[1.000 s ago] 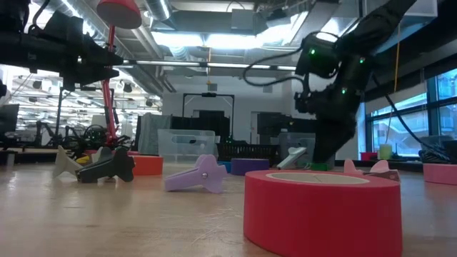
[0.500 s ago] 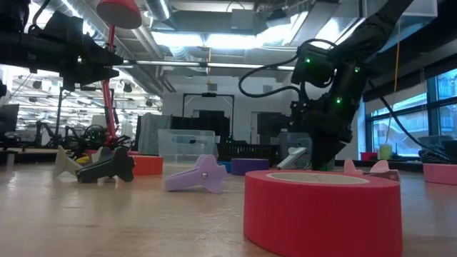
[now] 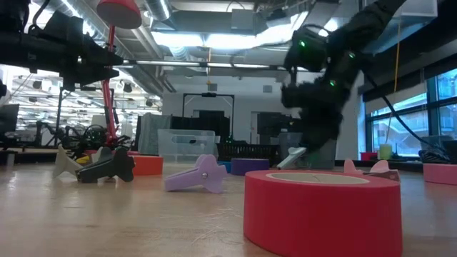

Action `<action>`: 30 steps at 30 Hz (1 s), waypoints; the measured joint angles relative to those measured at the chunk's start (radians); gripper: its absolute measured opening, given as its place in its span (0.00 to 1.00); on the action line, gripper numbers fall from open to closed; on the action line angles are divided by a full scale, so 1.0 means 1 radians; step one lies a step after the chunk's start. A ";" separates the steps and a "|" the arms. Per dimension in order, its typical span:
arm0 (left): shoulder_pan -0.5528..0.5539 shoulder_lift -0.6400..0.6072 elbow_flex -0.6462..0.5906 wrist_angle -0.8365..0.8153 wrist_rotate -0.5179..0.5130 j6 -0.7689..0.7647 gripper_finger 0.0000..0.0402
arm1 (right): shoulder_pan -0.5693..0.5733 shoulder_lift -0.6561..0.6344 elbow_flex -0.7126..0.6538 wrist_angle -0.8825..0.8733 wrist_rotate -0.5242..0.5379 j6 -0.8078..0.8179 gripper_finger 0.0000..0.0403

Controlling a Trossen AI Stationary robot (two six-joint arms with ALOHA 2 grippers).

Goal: Pick and place Stapler, Stapler remover, tape
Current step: Put the green stapler into the left black bin

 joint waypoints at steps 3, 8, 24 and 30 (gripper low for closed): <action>0.000 0.000 0.000 0.000 -0.017 0.007 0.59 | 0.004 0.000 0.069 0.000 0.001 -0.072 0.14; 0.000 0.000 0.000 0.000 -0.022 0.006 0.59 | -0.020 0.000 0.185 -0.015 0.002 -0.184 0.14; 0.000 0.000 0.000 0.000 -0.020 0.003 0.59 | -0.317 0.206 0.631 -0.292 0.008 -0.442 0.14; 0.000 0.000 0.000 0.000 -0.020 0.003 0.59 | -0.397 0.381 0.794 -0.403 0.000 -0.510 0.14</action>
